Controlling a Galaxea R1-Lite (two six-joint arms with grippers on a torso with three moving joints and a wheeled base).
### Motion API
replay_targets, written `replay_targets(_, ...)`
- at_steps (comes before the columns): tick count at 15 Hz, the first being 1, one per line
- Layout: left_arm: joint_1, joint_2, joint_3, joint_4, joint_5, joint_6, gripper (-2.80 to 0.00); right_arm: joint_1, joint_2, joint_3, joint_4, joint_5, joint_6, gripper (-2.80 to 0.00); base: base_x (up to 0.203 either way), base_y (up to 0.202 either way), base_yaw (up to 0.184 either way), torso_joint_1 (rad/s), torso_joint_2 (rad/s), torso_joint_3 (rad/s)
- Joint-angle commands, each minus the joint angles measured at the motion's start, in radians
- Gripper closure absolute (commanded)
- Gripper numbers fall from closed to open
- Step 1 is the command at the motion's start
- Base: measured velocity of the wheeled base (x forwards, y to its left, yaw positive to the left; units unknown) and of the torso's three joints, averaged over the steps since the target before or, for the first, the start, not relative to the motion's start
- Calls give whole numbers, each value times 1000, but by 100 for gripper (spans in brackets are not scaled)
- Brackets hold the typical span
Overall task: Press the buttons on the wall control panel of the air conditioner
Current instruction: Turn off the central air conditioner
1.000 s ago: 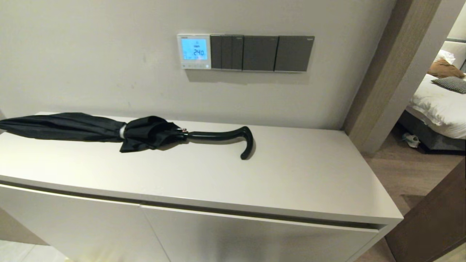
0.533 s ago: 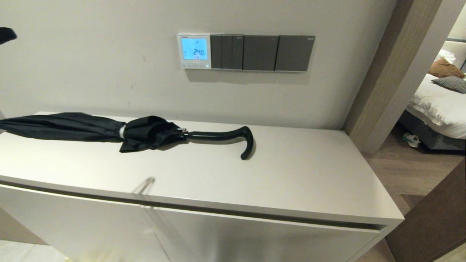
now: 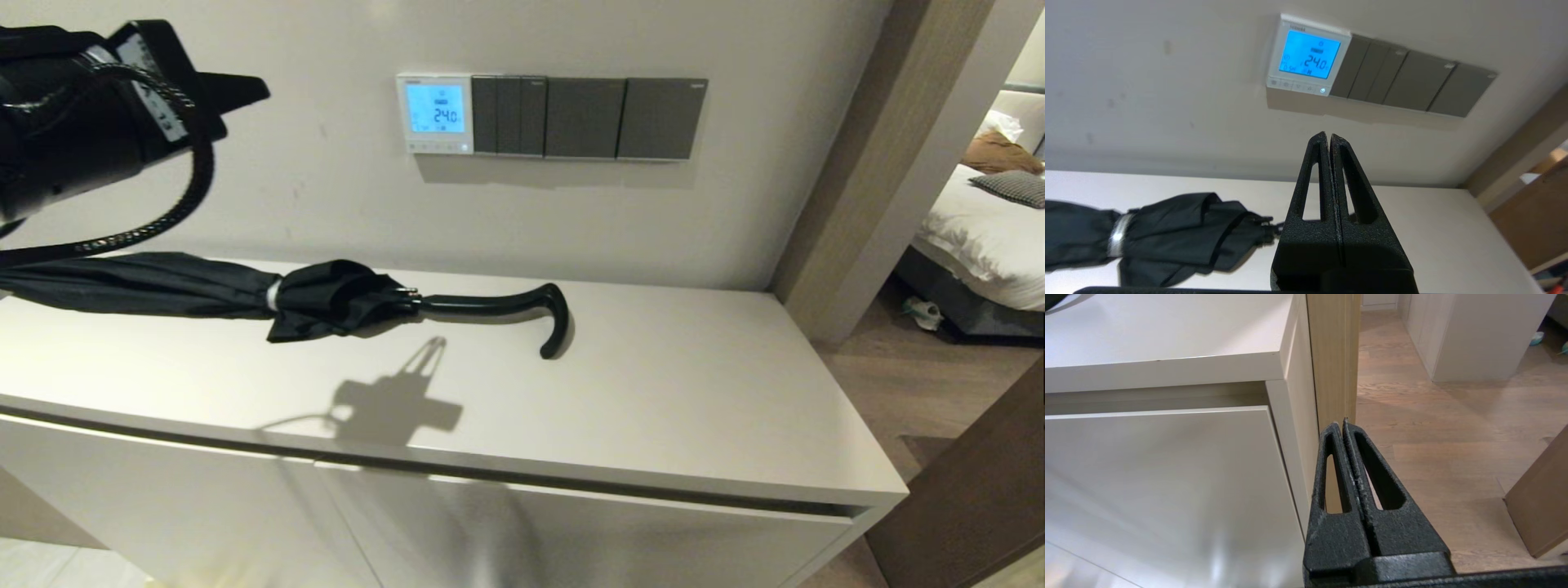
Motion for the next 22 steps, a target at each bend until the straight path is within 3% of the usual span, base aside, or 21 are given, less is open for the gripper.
replay_targets(1,-31,116,-15,-32,15,9,0,0,1,3,0,0,0,0,0,0,0,0,0,0)
replay_targets(6,-93,267,-60,-122,96,32,0,0,1,3,0,0,0,0,0,0,0,0,0,0)
replay_targets(8,-108,319,-68,-170,124,77,0,0,1,3,0,0,0,0,0,0,0,0,0,0)
replay_targets(12,-112,404,-105,-274,170,99,0,0,0,3,0,0,0,0,0,0,0,0,0,0)
replay_targets(15,-123,521,-151,-401,214,122,0,0,1,3,0,0,0,0,0,0,0,0,0,0)
replay_targets(20,-125,559,-192,-410,218,128,0,0,1,3,0,0,0,0,0,0,0,0,0,0)
replay_targets(22,-125,643,-276,-426,234,128,0,0,1,3,0,0,0,0,0,0,0,0,0,0)
